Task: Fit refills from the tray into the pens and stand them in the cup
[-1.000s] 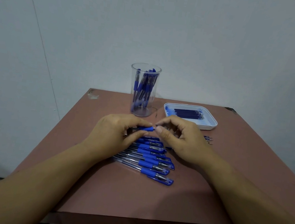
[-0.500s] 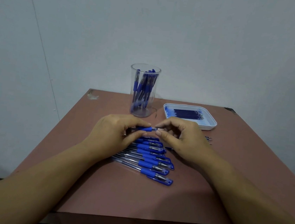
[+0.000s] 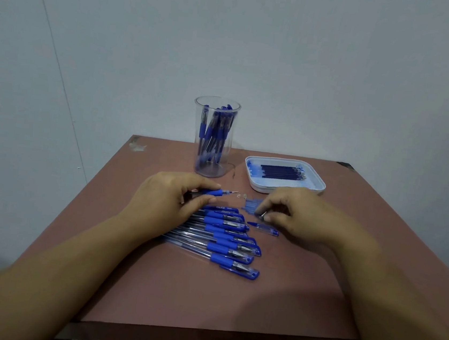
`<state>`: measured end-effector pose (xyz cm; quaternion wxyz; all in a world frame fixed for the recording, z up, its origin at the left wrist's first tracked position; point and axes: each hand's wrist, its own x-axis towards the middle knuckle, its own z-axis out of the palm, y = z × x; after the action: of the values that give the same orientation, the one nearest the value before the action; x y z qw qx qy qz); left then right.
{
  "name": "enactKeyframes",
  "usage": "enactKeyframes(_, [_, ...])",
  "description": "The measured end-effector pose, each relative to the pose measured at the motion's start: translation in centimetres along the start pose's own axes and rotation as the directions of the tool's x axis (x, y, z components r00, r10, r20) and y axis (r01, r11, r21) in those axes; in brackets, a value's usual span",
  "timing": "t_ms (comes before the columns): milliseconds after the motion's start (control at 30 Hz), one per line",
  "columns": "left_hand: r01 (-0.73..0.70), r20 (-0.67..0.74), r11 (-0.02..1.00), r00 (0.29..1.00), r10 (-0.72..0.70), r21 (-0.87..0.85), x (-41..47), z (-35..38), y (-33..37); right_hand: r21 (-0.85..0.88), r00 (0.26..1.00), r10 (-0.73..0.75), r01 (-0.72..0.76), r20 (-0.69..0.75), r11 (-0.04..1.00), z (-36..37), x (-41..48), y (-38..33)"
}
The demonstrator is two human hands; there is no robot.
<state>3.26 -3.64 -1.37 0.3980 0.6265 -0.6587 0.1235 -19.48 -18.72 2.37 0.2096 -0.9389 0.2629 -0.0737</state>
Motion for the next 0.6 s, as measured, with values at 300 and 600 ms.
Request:
enactKeyframes(300, [-0.008, 0.002, 1.0, 1.0, 0.008, -0.014, 0.0, 0.0, 0.4, 0.002, 0.996, -0.053, 0.053, -0.066, 0.999, 0.2, 0.0, -0.6])
enactKeyframes(600, [-0.032, 0.008, 0.999, 0.999, 0.032, -0.023, 0.1, 0.1, 0.6, 0.224, 0.905, -0.213, 0.309, -0.369, 0.924, 2.5, 0.7, -2.7])
